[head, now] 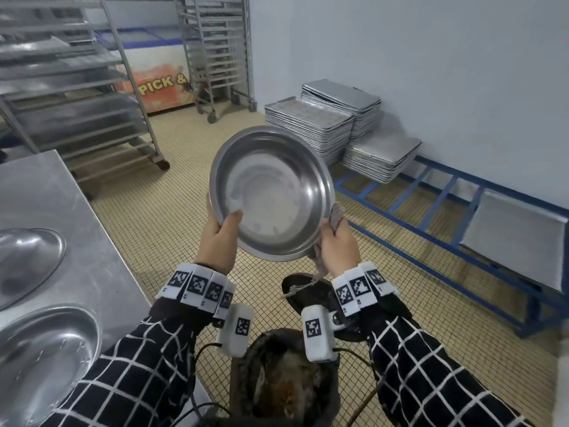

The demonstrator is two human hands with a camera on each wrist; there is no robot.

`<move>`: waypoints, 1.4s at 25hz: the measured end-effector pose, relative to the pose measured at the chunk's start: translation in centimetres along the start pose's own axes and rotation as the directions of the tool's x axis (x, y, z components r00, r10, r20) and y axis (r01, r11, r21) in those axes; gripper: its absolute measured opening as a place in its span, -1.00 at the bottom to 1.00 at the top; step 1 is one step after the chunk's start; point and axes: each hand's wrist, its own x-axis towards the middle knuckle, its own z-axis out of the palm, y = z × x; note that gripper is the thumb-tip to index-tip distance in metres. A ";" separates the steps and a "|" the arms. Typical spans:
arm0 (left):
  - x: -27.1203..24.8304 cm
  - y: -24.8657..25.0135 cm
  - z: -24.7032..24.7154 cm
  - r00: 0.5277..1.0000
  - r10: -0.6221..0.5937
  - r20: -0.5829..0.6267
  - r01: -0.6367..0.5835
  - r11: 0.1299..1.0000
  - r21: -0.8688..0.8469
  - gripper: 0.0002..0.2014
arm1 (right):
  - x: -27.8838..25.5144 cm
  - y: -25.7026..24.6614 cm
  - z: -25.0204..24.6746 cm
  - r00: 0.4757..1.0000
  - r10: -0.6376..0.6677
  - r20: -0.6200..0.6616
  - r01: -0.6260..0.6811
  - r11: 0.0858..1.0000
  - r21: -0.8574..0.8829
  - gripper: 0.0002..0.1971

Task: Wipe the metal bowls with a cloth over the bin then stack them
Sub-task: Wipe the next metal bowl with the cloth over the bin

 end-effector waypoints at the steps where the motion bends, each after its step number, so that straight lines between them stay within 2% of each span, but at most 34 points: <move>1: 0.2 -0.1 -0.3 0.999 -0.020 -0.035 0.020 1.000 0.002 -0.57 | -0.1 0.5 0.1 1.000 0.001 0.029 0.000 0.998 -0.061 -0.73; 3: 0.5 -0.9 -1.0 0.995 -0.045 -0.087 0.047 0.999 0.017 -0.55 | -0.2 1.6 0.4 0.999 -0.035 0.022 0.038 0.979 -0.201 -0.63; 5: 0.3 -1.5 -1.3 0.996 -0.040 -0.081 0.043 0.999 0.033 -0.60 | -1.0 1.7 0.9 0.991 -0.134 0.020 0.133 0.942 -0.307 -0.63; 7: 0.0 -1.7 -1.1 0.998 -0.054 -0.022 0.054 0.998 0.032 -0.68 | -2.9 0.8 2.1 0.963 -0.232 0.137 0.264 0.915 -0.304 -0.67; 9: -0.2 -1.7 -0.8 0.998 -0.052 0.039 0.051 0.998 0.031 -0.64 | -5.5 0.0 3.9 0.870 -0.321 0.375 0.429 0.867 -0.254 -0.58; 11: -0.1 -1.3 -0.8 0.997 -0.016 0.078 0.012 0.998 0.058 -0.46 | -7.4 0.8 5.0 0.738 -0.376 0.560 0.555 0.811 -0.187 -0.52; 13: 0.1 -1.0 -1.5 0.996 -0.024 0.088 0.016 0.996 0.082 -0.33 | -7.2 2.6 4.6 0.683 -0.404 0.608 0.633 0.743 -0.217 -0.49; 15: 0.2 -1.1 -2.2 0.996 -0.027 0.086 0.019 0.995 0.094 -0.37 | -5.9 4.1 3.3 0.661 -0.384 0.645 0.713 0.589 -0.380 -0.39; 16: 0.1 -1.2 -2.4 0.996 -0.023 0.090 0.013 0.994 0.110 -0.42 | -5.6 4.4 2.9 0.666 -0.353 0.657 0.718 0.544 -0.435 -0.36; 17: -0.2 -1.1 -2.3 0.995 -0.011 0.098 -0.002 0.991 0.131 -0.49 | -5.7 4.5 2.9 0.679 -0.319 0.661 0.694 0.575 -0.435 -0.39; 19: -0.8 -0.7 -1.7 0.994 0.013 0.112 -0.033 0.984 0.177 -0.70 | -6.9 3.8 3.6 0.713 -0.300 0.633 0.565 0.781 -0.266 -0.52; 20: -0.9 -0.3 -1.5 0.993 0.022 0.118 -0.043 0.983 0.178 -0.74 | -7.7 3.4 4.1 0.738 -0.304 0.602 0.491 0.854 -0.171 -0.54; 21: -0.9 -0.2 -1.4 0.992 0.034 0.123 -0.055 0.984 0.171 -0.75 | -8.2 2.9 4.2 0.758 -0.310 0.575 0.461 0.877 -0.134 -0.55; 22: -0.8 -0.1 -1.4 0.991 0.045 0.124 -0.066 0.984 0.167 -0.73 | -8.2 2.9 4.0 0.764 -0.312 0.564 0.477 0.862 -0.169 -0.55; 23: -0.7 0.0 -1.4 0.991 0.051 0.126 -0.072 0.984 0.161 -0.71 | -7.6 3.3 3.6 0.757 -0.319 0.570 0.536 0.802 -0.264 -0.56; 25: -0.5 -0.3 -1.7 0.991 0.039 0.126 -0.059 0.985 0.163 -0.67 | -5.7 4.5 2.4 0.737 -0.290 0.611 0.656 0.527 -0.541 -0.53; 26: -0.6 -0.5 -1.6 0.991 0.013 0.132 -0.035 0.985 0.166 -0.64 | -4.6 5.1 1.6 0.760 -0.236 0.605 0.644 0.392 -0.657 -0.49; 27: -0.7 -1.0 -1.5 0.990 -0.011 0.139 -0.012 0.987 0.162 -0.61 | -3.5 5.5 0.8 0.804 -0.176 0.569 0.594 0.298 -0.747 -0.46; 28: -0.8 -1.3 -1.2 0.988 -0.047 0.147 0.025 0.988 0.150 -0.54 | -2.4 5.7 0.3 0.849 -0.129 0.513 0.528 0.258 -0.809 -0.43; 30: -1.1 -2.0 -0.6 0.979 -0.115 0.166 0.095 0.988 0.122 -0.51 | -0.7 5.5 -0.7 0.897 -0.134 0.422 0.442 0.314 -0.840 -0.39; 33: -1.4 -2.0 -0.1 0.957 -0.229 0.178 0.204 0.967 0.150 -0.59 | 1.4 4.2 -1.5 0.911 -0.220 0.349 0.411 0.570 -0.712 -0.39; 35: -1.4 -1.9 0.0 0.943 -0.276 0.185 0.256 0.958 0.125 -0.63 | 2.5 3.3 -2.1 0.921 -0.255 0.294 0.387 0.684 -0.618 -0.41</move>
